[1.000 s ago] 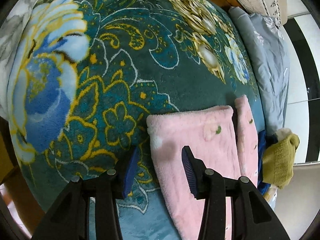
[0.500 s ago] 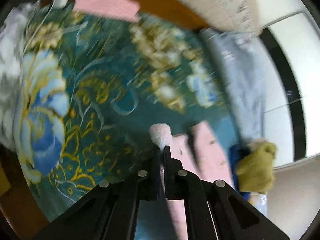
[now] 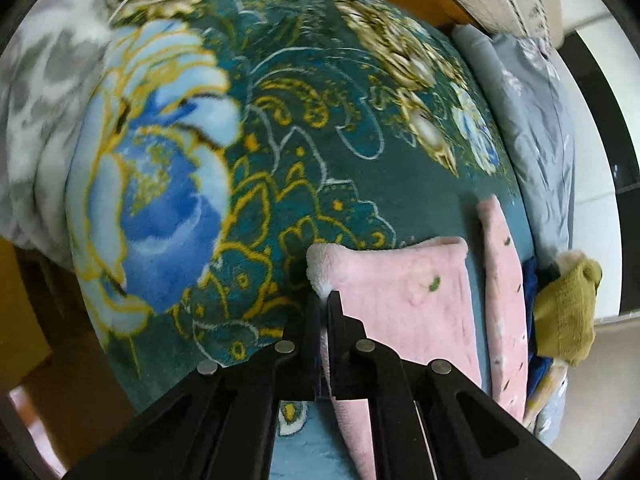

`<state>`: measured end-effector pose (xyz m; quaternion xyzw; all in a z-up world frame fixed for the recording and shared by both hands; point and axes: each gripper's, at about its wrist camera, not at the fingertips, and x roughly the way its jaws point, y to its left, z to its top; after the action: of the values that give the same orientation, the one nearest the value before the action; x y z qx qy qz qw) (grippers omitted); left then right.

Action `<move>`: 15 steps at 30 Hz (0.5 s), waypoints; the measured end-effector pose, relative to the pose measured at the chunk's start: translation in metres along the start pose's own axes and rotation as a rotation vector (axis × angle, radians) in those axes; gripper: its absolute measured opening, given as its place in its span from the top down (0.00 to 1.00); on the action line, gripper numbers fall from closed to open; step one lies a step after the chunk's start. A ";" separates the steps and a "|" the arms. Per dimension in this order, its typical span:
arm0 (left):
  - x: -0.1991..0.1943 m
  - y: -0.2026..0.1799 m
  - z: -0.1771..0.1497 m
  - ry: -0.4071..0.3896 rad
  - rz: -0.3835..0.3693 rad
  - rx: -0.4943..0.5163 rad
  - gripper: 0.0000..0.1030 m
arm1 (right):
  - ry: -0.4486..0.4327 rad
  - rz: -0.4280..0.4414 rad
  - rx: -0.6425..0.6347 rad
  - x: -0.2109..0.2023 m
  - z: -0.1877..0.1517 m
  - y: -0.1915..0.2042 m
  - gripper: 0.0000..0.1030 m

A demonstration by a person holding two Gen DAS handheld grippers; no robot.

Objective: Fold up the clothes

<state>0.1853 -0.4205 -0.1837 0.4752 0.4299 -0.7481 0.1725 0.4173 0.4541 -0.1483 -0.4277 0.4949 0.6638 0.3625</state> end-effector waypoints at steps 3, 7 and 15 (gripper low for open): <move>-0.007 -0.007 -0.003 0.009 0.012 0.030 0.97 | 0.008 -0.009 -0.009 -0.001 -0.003 -0.002 0.96; -0.025 -0.027 0.014 -0.055 0.069 0.153 0.74 | 0.018 -0.020 -0.014 0.000 -0.007 -0.005 0.96; 0.002 -0.097 0.045 0.016 -0.074 0.386 0.59 | 0.025 -0.064 -0.012 -0.001 -0.011 -0.001 0.96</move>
<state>0.0943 -0.4009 -0.1305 0.4892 0.2967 -0.8188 0.0472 0.4204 0.4437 -0.1493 -0.4537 0.4815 0.6495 0.3749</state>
